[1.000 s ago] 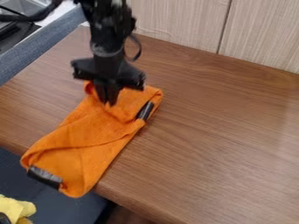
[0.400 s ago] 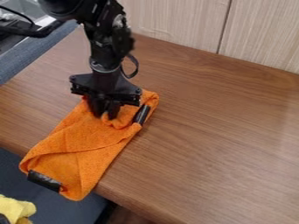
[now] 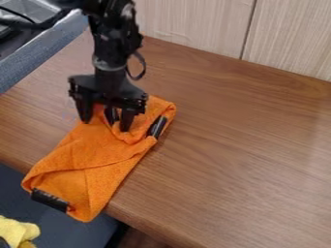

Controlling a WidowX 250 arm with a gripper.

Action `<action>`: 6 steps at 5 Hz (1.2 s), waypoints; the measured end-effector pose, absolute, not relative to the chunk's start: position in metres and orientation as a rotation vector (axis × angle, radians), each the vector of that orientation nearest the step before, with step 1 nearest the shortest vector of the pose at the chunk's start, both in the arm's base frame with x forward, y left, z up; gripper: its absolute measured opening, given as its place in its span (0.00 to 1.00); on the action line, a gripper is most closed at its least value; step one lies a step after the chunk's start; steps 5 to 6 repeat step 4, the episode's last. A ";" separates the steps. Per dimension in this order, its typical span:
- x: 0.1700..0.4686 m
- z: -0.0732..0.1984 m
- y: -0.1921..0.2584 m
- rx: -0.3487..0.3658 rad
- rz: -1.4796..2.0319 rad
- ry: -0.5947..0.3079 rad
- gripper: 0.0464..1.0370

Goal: Fold the cloth from the top to the bottom

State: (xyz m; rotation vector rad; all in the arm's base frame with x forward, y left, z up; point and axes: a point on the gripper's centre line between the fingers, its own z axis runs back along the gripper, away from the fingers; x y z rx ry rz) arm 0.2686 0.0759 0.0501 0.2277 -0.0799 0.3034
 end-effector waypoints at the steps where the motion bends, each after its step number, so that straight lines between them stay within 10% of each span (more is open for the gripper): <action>1: 0.272 0.071 0.076 0.236 0.285 -0.072 0.97; 3: 0.278 0.135 0.072 0.214 0.279 -0.199 0.96; 6: 0.278 0.137 0.071 0.213 0.279 -0.205 0.96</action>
